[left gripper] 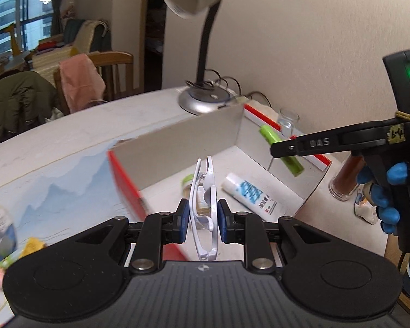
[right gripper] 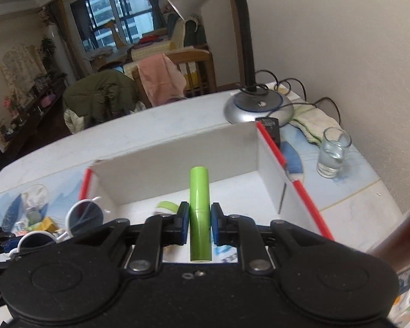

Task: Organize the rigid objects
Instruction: 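Carry the sunglasses and green stick into the red shoebox with both grippers, then open both grippers to release the sunglasses and stick in the box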

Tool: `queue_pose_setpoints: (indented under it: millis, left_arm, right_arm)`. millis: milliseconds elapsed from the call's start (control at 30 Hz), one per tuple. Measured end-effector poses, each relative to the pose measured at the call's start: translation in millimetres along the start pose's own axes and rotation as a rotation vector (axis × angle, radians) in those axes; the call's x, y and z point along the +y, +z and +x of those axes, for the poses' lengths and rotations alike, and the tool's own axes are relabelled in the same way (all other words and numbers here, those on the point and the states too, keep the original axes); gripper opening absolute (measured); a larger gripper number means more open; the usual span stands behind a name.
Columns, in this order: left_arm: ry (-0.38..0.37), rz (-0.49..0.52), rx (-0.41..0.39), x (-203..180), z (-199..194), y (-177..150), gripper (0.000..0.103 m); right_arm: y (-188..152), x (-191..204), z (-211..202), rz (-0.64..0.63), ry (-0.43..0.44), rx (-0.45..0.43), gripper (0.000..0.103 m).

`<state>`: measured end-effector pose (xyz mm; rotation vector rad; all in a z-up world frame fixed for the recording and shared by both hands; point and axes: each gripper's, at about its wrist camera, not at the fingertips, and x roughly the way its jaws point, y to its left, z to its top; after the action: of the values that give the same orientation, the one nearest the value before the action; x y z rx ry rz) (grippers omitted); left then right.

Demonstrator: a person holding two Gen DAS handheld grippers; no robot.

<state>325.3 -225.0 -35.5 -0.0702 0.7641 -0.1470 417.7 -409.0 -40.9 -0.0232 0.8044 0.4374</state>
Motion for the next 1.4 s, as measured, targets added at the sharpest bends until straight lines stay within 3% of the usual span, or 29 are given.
queue_pose_setpoints:
  millis: [533, 833, 1267, 1400]
  left_arm:
    - [0.003, 0.092, 0.185, -40, 99, 26, 0.021]
    - [-0.007, 0.044, 0.323, -37, 132, 26, 0.021]
    - [0.003, 0.018, 0.41, -32, 142, 19, 0.022]
    - [0.015, 0.005, 0.416, -31, 142, 20, 0.022]
  right_arm:
    - [-3, -31, 70, -0.044, -0.038, 0.195, 0.015]
    - [-11, -32, 88, -0.048, -0.038, 0.28, 0.016]
    - [-15, -34, 87, -0.031, -0.033, 0.296, 0.025]
    - [-14, -34, 79, -0.014, -0.025, 0.271, 0.034]
